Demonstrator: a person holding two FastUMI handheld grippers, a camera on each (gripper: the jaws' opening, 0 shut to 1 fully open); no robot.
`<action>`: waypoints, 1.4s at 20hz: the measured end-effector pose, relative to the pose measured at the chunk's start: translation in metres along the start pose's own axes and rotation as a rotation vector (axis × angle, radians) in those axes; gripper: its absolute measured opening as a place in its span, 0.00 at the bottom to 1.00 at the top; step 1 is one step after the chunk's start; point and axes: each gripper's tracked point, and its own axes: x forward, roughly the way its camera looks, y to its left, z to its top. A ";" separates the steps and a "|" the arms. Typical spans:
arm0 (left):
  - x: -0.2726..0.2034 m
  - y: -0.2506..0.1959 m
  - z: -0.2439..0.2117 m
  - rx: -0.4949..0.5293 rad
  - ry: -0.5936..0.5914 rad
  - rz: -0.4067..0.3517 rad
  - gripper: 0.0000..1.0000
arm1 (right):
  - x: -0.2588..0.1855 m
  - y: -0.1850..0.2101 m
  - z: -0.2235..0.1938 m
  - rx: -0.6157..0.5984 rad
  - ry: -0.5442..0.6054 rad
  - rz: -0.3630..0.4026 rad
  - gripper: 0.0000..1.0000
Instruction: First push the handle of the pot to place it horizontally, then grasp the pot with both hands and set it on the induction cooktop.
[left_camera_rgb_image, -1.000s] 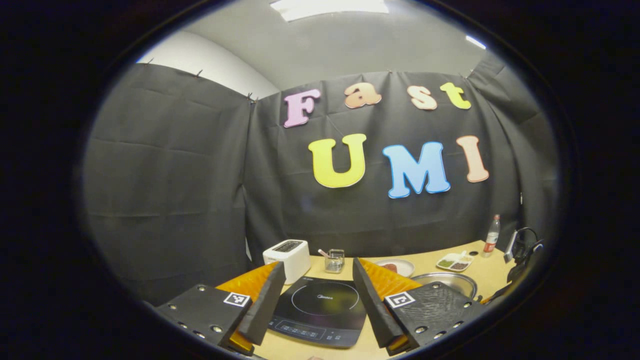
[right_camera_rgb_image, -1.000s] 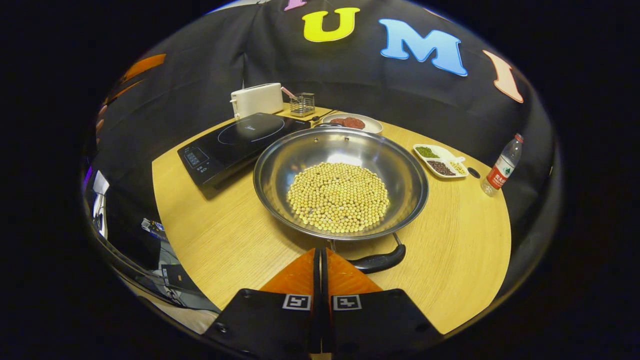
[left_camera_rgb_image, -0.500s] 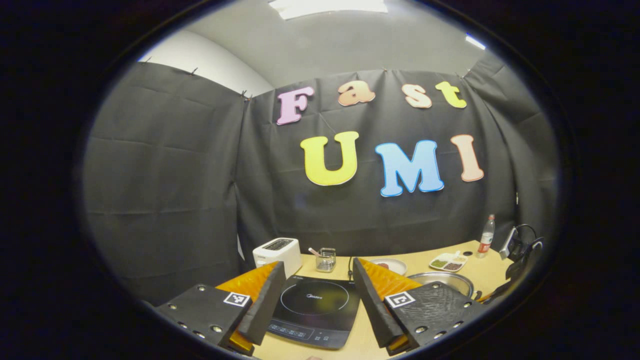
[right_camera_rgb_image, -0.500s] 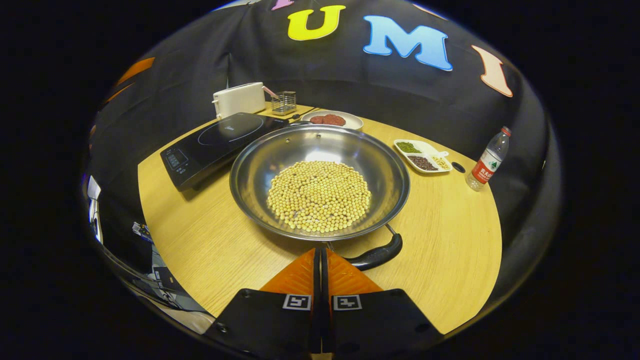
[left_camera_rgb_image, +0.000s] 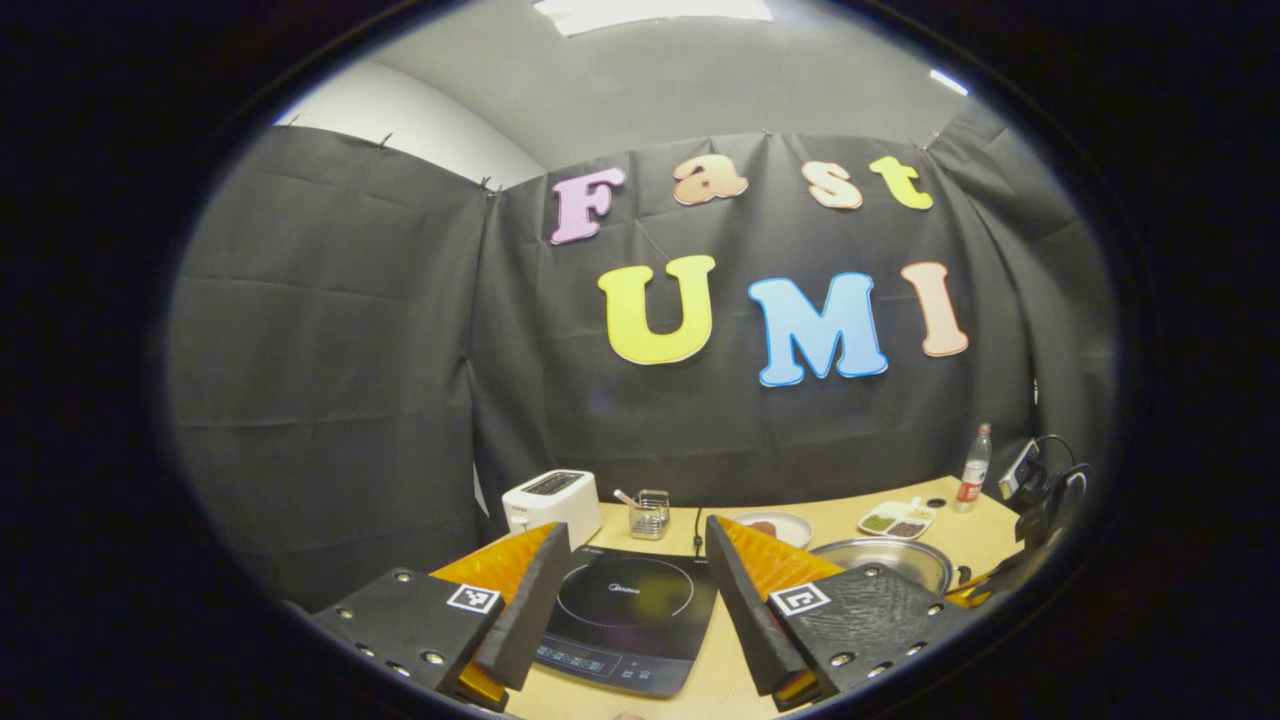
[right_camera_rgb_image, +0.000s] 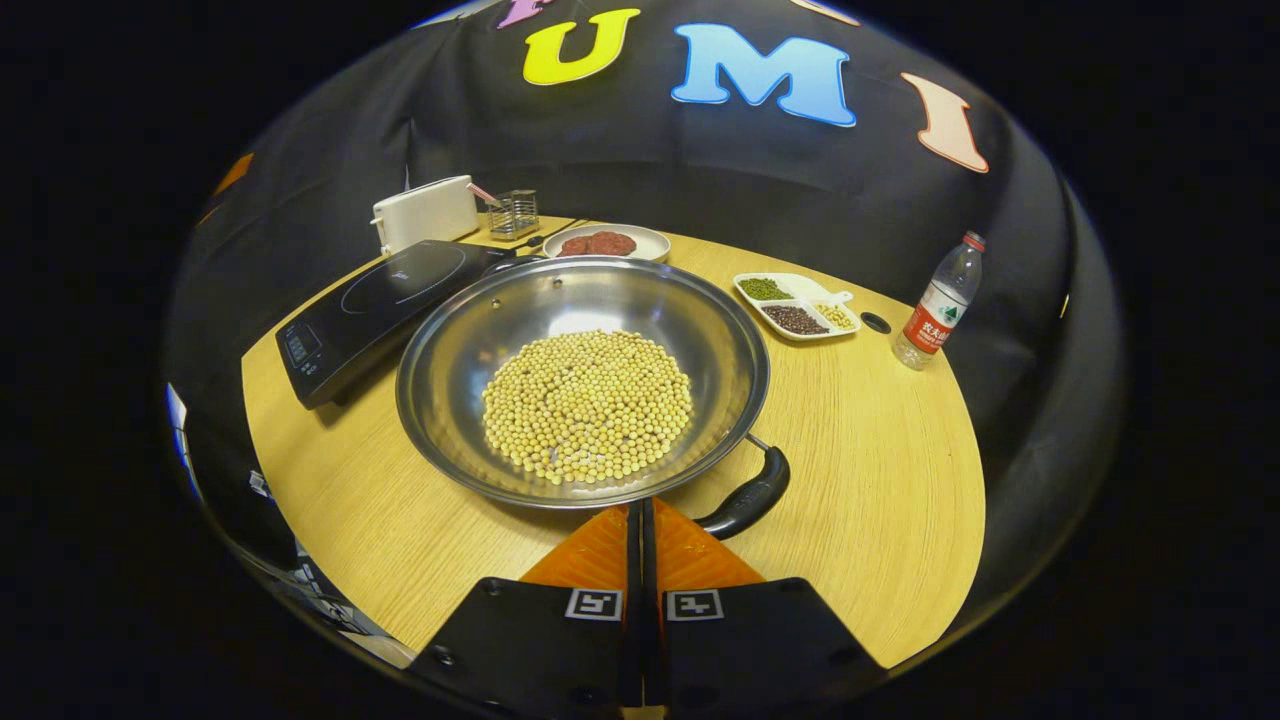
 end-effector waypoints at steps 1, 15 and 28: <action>0.000 -0.001 -0.001 0.001 0.003 0.002 0.82 | 0.002 -0.004 0.000 0.004 0.001 -0.006 0.02; 0.022 -0.031 -0.020 0.012 0.047 0.001 0.80 | 0.029 -0.055 0.026 0.084 -0.021 -0.063 0.00; 0.074 -0.075 -0.056 0.022 0.095 -0.073 0.80 | 0.014 -0.083 0.067 0.190 -0.172 -0.115 0.04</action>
